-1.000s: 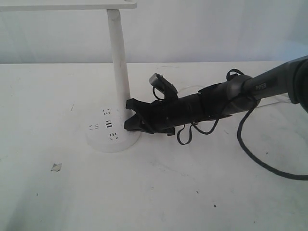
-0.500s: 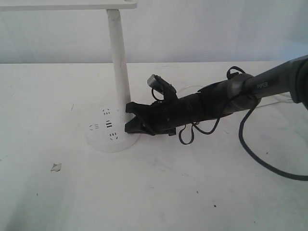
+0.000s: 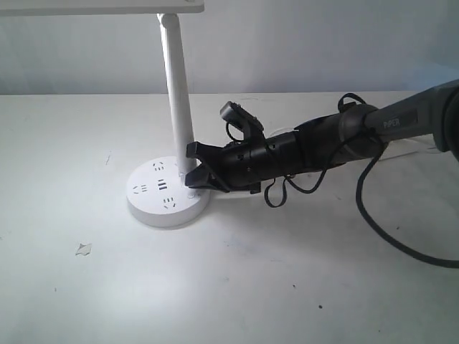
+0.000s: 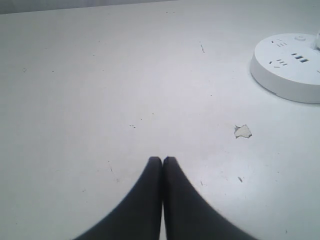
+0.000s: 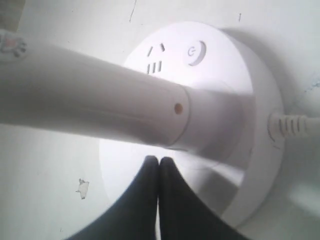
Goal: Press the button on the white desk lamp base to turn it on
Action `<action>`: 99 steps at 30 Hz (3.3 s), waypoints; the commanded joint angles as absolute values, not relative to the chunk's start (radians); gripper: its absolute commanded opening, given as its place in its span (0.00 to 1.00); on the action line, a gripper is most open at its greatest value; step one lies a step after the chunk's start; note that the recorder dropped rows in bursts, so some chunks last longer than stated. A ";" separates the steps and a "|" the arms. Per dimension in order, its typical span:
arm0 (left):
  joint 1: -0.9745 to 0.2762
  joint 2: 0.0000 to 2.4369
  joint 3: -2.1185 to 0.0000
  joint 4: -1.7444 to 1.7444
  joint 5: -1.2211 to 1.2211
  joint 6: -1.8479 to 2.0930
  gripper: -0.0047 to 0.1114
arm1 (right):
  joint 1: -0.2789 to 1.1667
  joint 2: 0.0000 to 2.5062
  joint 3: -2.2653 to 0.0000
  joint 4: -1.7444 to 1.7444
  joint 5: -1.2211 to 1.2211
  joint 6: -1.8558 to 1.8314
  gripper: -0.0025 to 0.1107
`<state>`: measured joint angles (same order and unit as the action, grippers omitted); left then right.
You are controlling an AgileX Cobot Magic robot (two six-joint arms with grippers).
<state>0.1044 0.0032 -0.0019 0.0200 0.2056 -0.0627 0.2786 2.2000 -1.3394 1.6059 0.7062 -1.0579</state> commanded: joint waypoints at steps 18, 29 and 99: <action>0.096 0.000 0.000 0.016 0.203 -0.063 0.04 | 0.260 1.764 -1.157 1.298 0.754 -1.071 0.02; 0.096 0.000 0.000 0.016 0.203 -0.063 0.04 | 0.260 1.318 -0.918 1.234 0.802 -1.051 0.02; 0.096 0.000 0.000 0.016 0.203 -0.063 0.04 | 0.012 0.007 0.000 0.000 0.223 0.030 0.02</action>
<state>0.1044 0.0032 -0.0019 0.0200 0.2056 -0.0627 0.0828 0.0847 -0.0024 0.0000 0.2246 0.0287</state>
